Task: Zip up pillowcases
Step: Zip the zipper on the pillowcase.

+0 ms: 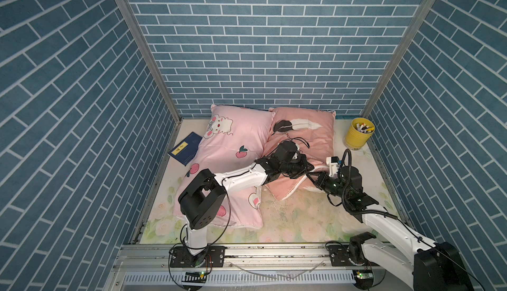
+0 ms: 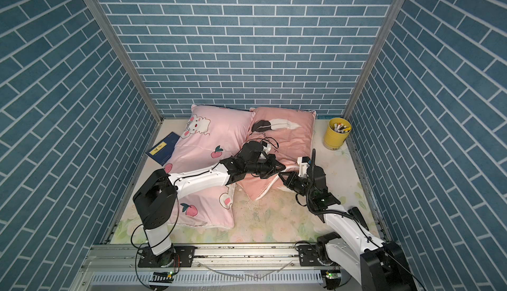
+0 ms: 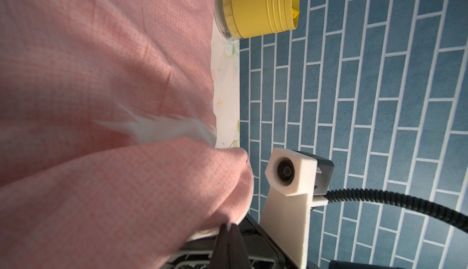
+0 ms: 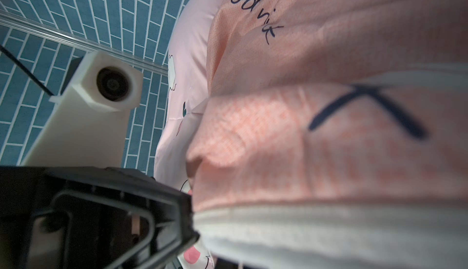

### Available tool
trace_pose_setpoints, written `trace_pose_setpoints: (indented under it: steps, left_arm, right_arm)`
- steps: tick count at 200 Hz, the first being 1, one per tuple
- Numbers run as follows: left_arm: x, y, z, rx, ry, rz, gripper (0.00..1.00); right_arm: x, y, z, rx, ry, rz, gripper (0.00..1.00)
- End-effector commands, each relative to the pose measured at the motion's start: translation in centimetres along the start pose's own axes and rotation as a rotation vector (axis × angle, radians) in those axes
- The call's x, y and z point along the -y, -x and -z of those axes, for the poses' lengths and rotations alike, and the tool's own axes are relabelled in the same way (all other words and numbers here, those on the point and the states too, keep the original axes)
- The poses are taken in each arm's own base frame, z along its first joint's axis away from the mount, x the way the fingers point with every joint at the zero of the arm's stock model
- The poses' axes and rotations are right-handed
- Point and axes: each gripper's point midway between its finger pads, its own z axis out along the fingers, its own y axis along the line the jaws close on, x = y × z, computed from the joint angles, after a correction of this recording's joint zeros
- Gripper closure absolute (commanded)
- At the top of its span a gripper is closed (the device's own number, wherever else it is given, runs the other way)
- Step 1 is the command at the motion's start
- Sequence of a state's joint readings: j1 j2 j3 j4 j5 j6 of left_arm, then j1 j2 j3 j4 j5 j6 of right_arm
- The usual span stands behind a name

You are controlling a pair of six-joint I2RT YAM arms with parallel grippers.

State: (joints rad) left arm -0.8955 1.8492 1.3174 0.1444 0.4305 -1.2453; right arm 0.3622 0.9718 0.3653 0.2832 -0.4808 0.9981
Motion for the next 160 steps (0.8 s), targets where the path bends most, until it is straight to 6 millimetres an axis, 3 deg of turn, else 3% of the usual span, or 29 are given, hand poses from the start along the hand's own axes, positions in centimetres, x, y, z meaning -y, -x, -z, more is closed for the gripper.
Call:
trace_pose_setpoints:
  steps: [1,62,103,119,160]
  left_arm:
    - [1.7,0.3,0.3,0.018,-0.05,-0.019,1.0]
    - [2.6,0.9,-0.2,0.032,-0.069,-0.02,1.0]
    - [2.3,0.6,-0.5,0.023,-0.063,-0.015,1.0]
    - [1.4,0.0,-0.6,0.008,-0.043,-0.012,1.0]
    - [-1.6,-2.2,-0.7,-0.025,-0.003,0.018,1.0]
  right_arm:
    - [1.7,-1.2,0.5,-0.01,-0.054,-0.012,1.0]
    - [3.6,-3.5,0.9,-0.059,-0.08,-0.064,1.0]
    - [4.0,-3.9,1.7,-0.055,-0.111,-0.069,1.0]
    - [3.7,-3.6,2.7,-0.052,-0.15,-0.044,1.0]
    - [3.7,-3.2,6.6,-0.075,-0.275,-0.034,0.83]
